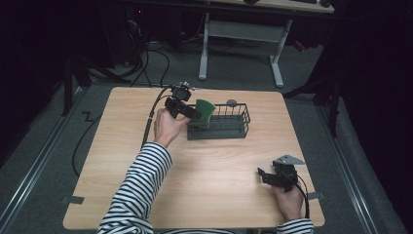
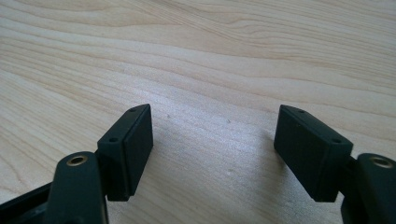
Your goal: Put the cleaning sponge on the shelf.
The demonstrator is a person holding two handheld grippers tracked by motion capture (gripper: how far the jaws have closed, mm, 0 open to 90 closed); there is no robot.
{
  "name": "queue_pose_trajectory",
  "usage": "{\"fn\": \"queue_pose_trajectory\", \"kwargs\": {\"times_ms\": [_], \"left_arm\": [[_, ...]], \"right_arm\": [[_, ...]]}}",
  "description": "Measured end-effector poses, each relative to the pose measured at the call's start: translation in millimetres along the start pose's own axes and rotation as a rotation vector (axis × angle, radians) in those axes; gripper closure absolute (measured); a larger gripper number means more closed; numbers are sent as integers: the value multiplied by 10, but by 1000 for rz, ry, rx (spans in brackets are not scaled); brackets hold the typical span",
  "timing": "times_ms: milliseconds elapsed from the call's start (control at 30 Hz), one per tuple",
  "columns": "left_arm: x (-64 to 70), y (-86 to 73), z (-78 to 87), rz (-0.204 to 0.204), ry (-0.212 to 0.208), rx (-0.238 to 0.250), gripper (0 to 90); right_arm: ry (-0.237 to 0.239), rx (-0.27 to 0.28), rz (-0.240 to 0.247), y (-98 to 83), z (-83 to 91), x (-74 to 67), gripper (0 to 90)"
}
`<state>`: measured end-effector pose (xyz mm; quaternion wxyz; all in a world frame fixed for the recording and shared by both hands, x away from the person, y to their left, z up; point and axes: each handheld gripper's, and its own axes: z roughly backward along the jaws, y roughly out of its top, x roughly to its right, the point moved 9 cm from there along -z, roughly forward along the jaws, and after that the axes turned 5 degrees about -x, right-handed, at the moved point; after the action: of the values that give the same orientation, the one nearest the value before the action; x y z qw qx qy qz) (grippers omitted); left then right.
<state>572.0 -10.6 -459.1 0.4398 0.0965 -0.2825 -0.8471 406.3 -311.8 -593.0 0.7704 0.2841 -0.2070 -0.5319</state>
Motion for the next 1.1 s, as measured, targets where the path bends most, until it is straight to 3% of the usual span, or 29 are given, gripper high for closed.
{"fn": "queue_pose_trajectory", "kwargs": {"times_ms": [267,633,1100], "left_arm": [[-77,-112,137,20,-24,12,165],[-119,-227,356,-5,-16,25,168],[-355,-599,577,72,-27,46,177]], "right_arm": [[0,0,-1,0,0,-1,281],[0,0,0,0,0,0,281],[0,0,0,0,0,0,281]]}}
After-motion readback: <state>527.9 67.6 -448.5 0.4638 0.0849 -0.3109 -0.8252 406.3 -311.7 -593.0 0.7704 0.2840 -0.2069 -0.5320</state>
